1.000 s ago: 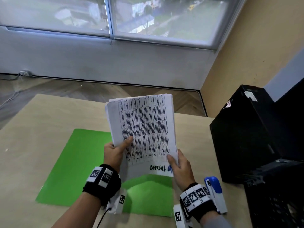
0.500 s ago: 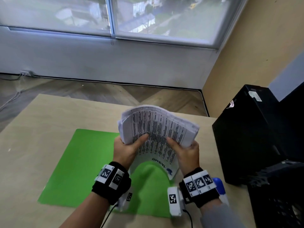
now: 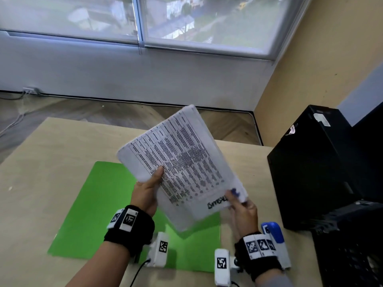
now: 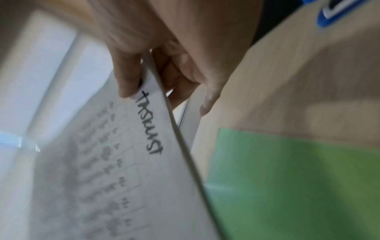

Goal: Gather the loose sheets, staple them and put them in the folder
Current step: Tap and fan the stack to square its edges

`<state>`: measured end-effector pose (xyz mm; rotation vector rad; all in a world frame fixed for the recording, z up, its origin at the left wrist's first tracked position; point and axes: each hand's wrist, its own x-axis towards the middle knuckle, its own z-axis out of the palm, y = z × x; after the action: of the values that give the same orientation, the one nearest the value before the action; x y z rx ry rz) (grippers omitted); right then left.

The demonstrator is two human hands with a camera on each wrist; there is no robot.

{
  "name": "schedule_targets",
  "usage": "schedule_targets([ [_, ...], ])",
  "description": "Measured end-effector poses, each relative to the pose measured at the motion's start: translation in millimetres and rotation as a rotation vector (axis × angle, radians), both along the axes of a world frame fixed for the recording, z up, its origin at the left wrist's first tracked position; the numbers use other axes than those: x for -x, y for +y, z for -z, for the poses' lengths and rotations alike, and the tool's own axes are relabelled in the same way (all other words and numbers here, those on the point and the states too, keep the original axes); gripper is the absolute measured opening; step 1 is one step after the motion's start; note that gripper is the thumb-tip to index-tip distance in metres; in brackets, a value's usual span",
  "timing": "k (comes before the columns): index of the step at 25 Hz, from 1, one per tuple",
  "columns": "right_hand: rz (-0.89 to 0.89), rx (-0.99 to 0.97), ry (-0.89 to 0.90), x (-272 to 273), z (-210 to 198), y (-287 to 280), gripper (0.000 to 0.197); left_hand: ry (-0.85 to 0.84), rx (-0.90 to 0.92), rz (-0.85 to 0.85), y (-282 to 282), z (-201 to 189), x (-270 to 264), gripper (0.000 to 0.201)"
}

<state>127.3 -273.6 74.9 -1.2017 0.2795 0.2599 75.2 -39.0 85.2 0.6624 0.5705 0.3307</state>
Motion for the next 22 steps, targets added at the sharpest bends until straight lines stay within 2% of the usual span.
schedule_targets([
  [2,0.028,-0.194,0.02,-2.0,-12.0,8.3,0.026,-0.026,0.14,0.148,-12.6,3.3,1.9,0.049],
  [4,-0.015,-0.151,0.014,-5.6,-26.5,15.5,0.024,0.001,0.185,0.199,-21.2,6.3,2.1,0.04],
  [6,-0.016,0.014,-0.061,-11.5,-37.4,12.5,0.021,0.057,0.063,0.099,-7.9,10.4,2.6,0.038],
  [8,-0.044,0.149,-0.175,-17.9,-48.9,4.1,0.016,0.081,-0.125,0.071,25.4,10.0,7.5,0.059],
  [10,-0.107,0.224,-0.341,-21.8,-59.5,-2.8,0.013,0.139,-0.375,0.223,53.7,-1.7,12.9,0.079],
  [12,-0.179,0.296,-0.447,-24.2,-67.2,-1.5,0.016,0.158,-0.562,0.382,63.2,-15.8,14.5,0.07],
  [13,-0.196,0.321,-0.472,-23.4,-70.6,3.0,0.013,0.148,-0.598,0.382,61.3,-23.8,12.3,0.063],
  [15,-0.194,0.326,-0.509,-21.0,-68.1,7.9,0.01,0.105,-0.614,0.236,50.3,-33.9,4.1,0.051],
  [18,-0.132,0.298,-0.488,-19.3,-57.7,13.9,0.008,0.051,-0.611,0.036,26.8,-28.6,-5.2,0.039],
  [20,-0.088,0.29,-0.416,-16.3,-38.2,15.1,0.014,0.082,-0.571,-0.016,15.4,-12.7,-3.3,0.042],
  [22,-0.117,0.311,-0.286,-11.6,-5.2,8.6,0.015,0.141,-0.524,-0.007,9.6,11.8,1.3,0.051],
])
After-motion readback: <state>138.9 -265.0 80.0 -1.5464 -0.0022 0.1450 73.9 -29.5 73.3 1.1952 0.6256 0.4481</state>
